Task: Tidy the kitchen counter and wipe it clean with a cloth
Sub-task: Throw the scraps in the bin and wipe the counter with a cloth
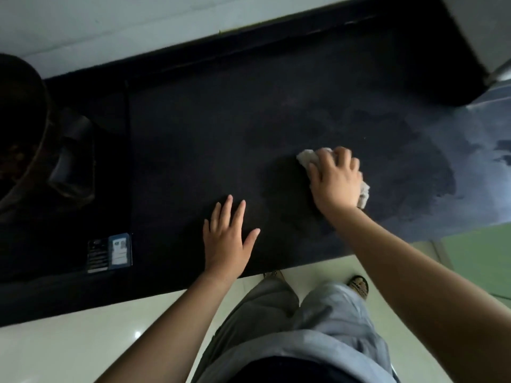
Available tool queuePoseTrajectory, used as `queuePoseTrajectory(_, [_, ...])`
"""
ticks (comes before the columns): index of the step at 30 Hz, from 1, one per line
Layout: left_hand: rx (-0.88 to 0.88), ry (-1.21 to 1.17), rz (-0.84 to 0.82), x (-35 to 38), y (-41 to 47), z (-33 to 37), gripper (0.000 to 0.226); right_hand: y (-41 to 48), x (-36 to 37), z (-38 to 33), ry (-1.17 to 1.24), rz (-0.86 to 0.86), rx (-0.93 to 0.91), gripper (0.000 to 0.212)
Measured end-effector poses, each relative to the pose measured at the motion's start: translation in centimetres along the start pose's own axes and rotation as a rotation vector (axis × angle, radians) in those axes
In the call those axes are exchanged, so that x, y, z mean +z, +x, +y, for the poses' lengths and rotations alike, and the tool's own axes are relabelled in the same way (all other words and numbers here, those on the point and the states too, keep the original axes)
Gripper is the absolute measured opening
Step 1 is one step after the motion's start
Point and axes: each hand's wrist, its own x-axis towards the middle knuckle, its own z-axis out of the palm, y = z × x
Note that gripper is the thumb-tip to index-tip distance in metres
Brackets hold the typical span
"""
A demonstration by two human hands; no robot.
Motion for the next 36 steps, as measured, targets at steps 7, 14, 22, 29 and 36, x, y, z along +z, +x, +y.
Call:
queuePoseTrajectory(7, [0.038, 0.04, -0.025, 0.1, -1.1, 0.3, 0.07, -7.3, 0.6, -0.9, 0.011, -0.109, -0.361, 0.037])
queuePoseTrajectory(14, [0.092, 0.173, -0.085, 0.2, -3.0, 1.8, 0.073, -4.6, -2.7, 5.0, 0.004, -0.045, -0.128, 0.036])
queuePoseTrajectory(22, [0.101, 0.054, -0.094, -0.1, -6.3, 8.6, 0.059, -11.5, -7.2, 10.0, 0.139, -0.094, -0.007, 0.034])
queuePoseTrajectory(29, [0.317, -0.2, -0.087, 0.8, -13.9, 20.4, 0.054, -23.7, -14.7, 19.8, 0.365, 0.082, 0.221, 0.026])
queuePoseTrajectory(36, [0.393, -0.366, -0.298, 4.0, -21.0, 29.0, 0.05, -36.9, -20.5, 27.7, 0.502, 0.161, 0.46, 0.021])
